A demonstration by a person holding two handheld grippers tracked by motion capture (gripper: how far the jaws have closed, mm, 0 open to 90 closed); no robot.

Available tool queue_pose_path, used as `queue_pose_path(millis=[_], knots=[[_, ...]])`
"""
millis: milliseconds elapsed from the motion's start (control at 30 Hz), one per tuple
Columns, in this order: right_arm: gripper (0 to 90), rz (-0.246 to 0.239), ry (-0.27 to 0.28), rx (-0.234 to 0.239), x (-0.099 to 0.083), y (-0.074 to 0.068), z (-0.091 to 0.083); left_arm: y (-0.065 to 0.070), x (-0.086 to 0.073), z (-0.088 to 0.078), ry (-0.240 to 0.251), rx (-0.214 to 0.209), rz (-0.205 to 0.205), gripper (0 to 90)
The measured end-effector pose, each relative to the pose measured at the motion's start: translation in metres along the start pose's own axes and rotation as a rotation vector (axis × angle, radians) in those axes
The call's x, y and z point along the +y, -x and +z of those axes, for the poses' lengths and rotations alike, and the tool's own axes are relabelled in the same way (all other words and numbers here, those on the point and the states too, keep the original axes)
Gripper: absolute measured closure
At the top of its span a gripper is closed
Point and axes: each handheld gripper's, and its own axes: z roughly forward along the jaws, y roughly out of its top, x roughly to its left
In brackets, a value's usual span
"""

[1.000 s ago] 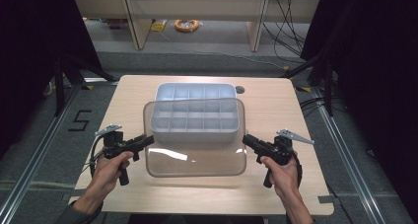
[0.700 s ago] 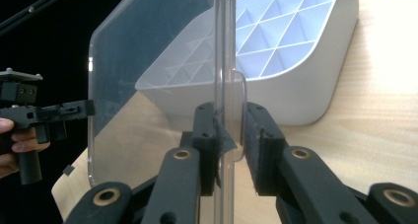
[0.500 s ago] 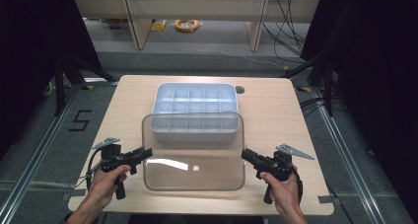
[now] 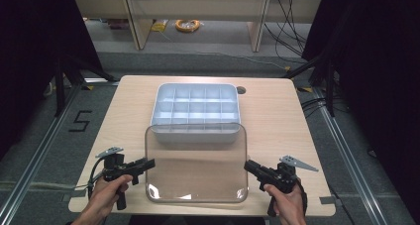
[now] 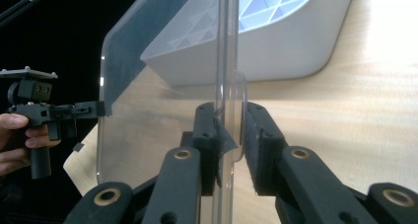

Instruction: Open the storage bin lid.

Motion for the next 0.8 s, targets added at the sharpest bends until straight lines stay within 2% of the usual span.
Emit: queue_pose_path(millis=[33,67,133,167,233,267,333,367,400,433,500,533,567,600,633,667,733,767,800], knots=[[77.3,0.010,-0.002,0.015,-0.001,0.000,-0.001,0.000,-0.001,0.000,-0.001,0.003,0.007,57.2],[77.2,-0.002,-0.012,0.004,-0.003,0.002,-0.001,0.001,-0.001,0.000,-0.006,0.014,0.010,57.2],[77.0,0.017,-0.016,0.003,-0.006,0.003,-0.002,0.002,-0.003,0.000,-0.005,0.017,0.008,57.3],[77.0,0.018,-0.016,-0.004,-0.007,0.004,-0.001,0.001,-0.004,0.000,-0.010,0.001,0.010,57.4],[76.8,0.039,-0.022,0.004,-0.010,0.002,-0.003,0.003,-0.005,-0.001,-0.012,0.017,0.011,57.5],[76.7,0.020,-0.023,0.000,-0.011,0.005,-0.003,0.003,-0.005,-0.001,-0.020,0.014,0.014,57.5],[76.6,0.037,-0.026,-0.007,-0.014,0.004,-0.004,0.002,-0.007,-0.001,-0.031,0.007,0.004,57.7],[76.5,0.026,-0.028,-0.005,-0.015,0.006,-0.005,0.002,-0.008,-0.001,-0.033,0.009,0.002,57.7],[76.3,0.063,-0.039,-0.007,-0.016,0.003,-0.006,0.002,-0.009,0.000,-0.032,0.008,-0.001,57.7],[76.1,0.031,-0.036,-0.006,-0.017,0.006,-0.006,0.001,-0.009,0.000,-0.037,0.002,-0.001,57.7],[75.8,0.075,-0.049,-0.007,-0.019,0.003,-0.007,0.001,-0.010,0.001,-0.054,-0.004,-0.003,57.7],[75.7,0.034,-0.052,-0.012,-0.021,0.007,-0.007,0.000,-0.010,0.001,-0.059,-0.002,-0.005,57.7],[75.5,0.058,-0.061,-0.020,-0.022,0.006,-0.007,0.000,-0.011,0.002,-0.058,0.009,-0.006,57.6],[75.2,0.063,-0.071,-0.015,-0.022,0.006,-0.008,-0.001,-0.011,0.002,-0.076,0.003,-0.009,57.5],[75.0,0.084,-0.079,-0.021,-0.024,0.007,-0.006,-0.001,-0.012,0.003,-0.068,0.012,-0.010,57.5],[74.7,0.059,-0.072,-0.026,-0.024,0.010,-0.005,-0.002,-0.012,0.004,-0.084,0.003,-0.010,57.4],[74.2,0.078,-0.092,-0.027,-0.026,0.011,-0.003,-0.003,-0.013,0.005,-0.093,0.014,-0.001,57.1],[74.1,0.123,-0.108,-0.028,-0.027,0.010,-0.002,-0.005,-0.013,0.007,-0.091,0.005,-0.008,56.8],[74.0,0.082,-0.102,-0.031,-0.028,0.015,0.000,-0.008,-0.013,0.006,-0.122,0.004,-0.001,56.9]])
